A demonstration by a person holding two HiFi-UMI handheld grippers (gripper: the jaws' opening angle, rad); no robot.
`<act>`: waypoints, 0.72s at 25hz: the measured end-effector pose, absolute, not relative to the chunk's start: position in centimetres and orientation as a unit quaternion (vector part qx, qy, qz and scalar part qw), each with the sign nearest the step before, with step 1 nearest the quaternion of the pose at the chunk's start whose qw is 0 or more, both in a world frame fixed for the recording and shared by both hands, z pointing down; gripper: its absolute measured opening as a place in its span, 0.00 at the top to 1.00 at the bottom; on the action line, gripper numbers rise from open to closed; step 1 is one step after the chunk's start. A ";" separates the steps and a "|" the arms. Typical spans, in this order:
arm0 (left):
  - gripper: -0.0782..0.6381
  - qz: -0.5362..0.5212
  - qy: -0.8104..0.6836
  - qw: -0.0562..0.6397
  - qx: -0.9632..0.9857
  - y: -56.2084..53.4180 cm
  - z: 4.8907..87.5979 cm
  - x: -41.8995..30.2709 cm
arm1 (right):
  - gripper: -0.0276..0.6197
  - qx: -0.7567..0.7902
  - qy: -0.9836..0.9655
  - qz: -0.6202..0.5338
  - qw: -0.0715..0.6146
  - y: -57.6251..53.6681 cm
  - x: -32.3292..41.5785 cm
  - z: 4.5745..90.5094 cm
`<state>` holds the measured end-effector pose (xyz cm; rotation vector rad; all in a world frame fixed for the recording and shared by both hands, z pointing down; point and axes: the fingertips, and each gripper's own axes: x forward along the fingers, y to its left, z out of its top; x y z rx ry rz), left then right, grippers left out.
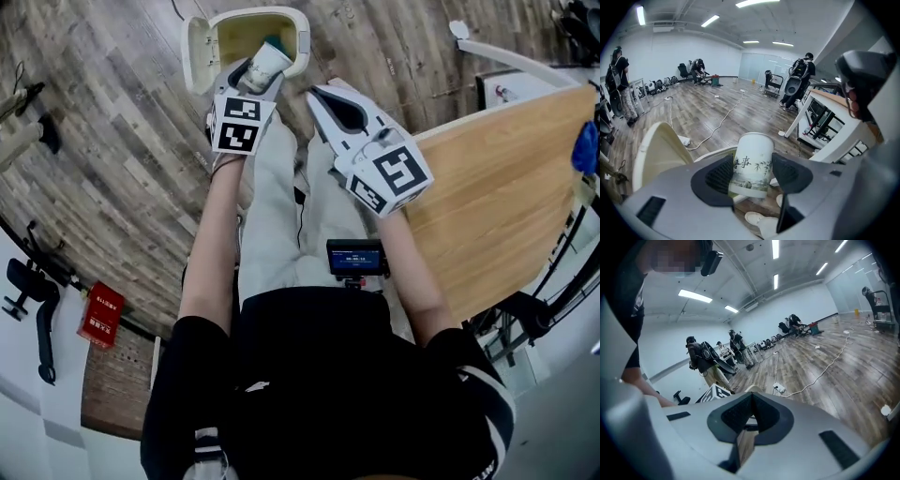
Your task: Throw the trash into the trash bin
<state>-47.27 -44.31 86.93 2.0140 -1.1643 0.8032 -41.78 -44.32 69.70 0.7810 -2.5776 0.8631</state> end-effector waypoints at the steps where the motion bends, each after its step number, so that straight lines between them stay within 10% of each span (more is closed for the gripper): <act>1: 0.51 0.310 -0.442 0.335 0.772 -44.9 88.7 -47.3 | 0.96 0.267 -0.901 0.301 0.160 -44.3 -42.2 71.2; 18: 0.46 0.283 -0.464 0.347 0.765 -44.4 95.6 -49.4 | 0.96 0.282 -0.884 0.316 0.198 -43.9 -41.5 77.8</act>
